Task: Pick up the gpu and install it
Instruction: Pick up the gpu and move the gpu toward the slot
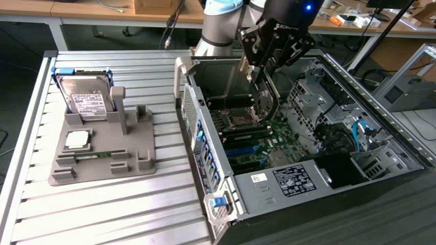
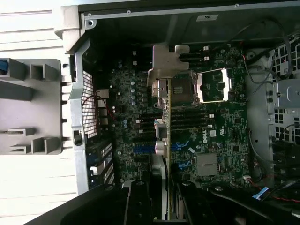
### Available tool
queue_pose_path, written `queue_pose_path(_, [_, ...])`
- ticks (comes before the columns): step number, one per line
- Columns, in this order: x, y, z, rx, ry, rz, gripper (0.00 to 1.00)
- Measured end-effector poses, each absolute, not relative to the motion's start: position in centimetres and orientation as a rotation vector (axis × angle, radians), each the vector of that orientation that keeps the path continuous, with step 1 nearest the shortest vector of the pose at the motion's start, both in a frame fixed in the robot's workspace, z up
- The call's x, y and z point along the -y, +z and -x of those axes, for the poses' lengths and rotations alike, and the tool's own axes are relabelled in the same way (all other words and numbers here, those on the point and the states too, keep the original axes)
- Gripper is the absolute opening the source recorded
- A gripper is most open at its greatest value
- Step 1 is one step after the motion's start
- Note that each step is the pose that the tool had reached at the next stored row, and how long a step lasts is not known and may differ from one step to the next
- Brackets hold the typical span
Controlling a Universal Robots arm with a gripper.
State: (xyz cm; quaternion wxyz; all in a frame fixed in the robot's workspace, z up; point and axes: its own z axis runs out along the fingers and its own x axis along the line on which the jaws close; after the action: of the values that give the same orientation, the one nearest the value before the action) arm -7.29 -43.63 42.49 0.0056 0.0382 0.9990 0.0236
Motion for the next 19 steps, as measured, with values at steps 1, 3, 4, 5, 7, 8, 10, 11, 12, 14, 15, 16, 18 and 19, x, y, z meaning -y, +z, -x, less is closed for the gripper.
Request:
queue_pose_path(1, [43.6, 42.5, 7.1, -3.128, 0.074, -0.119, 0.27])
queue_pose_path(3, [43.7, 42.5, 6.6, -3.128, 0.074, -0.119, 0.27])
queue_pose_path(4, [43.7, 42.5, 6.3, -3.128, 0.074, -0.12, 0.27])
queue_pose_path(5, [43.7, 42.5, 6.0, -3.129, 0.074, -0.12, 0.27])
queue_pose_path(7, [43.7, 42.4, 5.1, -3.13, 0.074, -0.12, 0.27])
queue_pose_path(8, [43.7, 42.4, 4.7, -3.131, 0.074, -0.12, 0.27])
queue_pose_path(10, [43.8, 42.3, 4.0, -3.133, 0.074, -0.12, 0.27])
queue_pose_path(11, [43.8, 42.3, 3.7, -3.134, 0.074, -0.12, 0.27])
queue_pose_path(12, [43.8, 42.1, 2.7, -3.137, 0.074, -0.12, 0.27])
queue_pose_path(14, [43.8, 42.0, 1.9, -3.139, 0.073, -0.12, 0.27])
queue_pose_path(15, [43.8, 42.0, 1.5, -3.14, 0.073, -0.12, 0.27])
queue_pose_path(16, [43.8, 41.9, 1.0, -3.141, 0.073, -0.12, 0.27])
queue_pose_path(18, [43.8, 41.7, 0.1, -3.144, 0.073, -0.121, 0.27])
queue_pose_path(19, [43.8, 41.6, -0.5, -3.145, 0.073, -0.121, 0.27])
